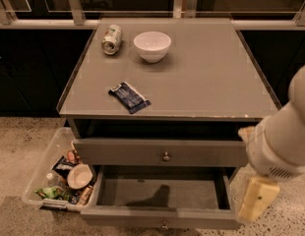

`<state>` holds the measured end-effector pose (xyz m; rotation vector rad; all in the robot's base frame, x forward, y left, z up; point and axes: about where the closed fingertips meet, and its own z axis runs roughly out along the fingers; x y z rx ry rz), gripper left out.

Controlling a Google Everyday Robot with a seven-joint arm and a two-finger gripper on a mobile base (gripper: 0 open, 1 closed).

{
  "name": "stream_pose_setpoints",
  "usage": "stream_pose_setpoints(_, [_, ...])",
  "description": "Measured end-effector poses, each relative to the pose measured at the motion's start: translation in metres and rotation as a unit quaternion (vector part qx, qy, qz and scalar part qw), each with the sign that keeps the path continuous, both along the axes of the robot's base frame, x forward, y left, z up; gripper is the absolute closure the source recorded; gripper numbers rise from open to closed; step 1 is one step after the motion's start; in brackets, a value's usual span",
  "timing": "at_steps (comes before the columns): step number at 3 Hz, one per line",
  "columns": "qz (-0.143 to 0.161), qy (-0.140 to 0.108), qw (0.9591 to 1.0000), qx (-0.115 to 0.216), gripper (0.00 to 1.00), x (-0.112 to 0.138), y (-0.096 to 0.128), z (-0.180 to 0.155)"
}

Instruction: Close middle drawer

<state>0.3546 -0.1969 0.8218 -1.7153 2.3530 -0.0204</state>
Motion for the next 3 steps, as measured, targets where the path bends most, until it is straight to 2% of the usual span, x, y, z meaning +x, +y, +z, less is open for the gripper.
stream_pose_setpoints(1, [-0.015, 0.073, 0.9971, -0.016, 0.0, -0.03, 0.001, -0.088])
stream_pose_setpoints(2, [-0.02, 0.095, 0.9951, -0.021, 0.0, -0.046, -0.004, -0.103])
stream_pose_setpoints(3, [-0.02, 0.094, 0.9951, -0.021, 0.0, -0.046, -0.003, -0.103])
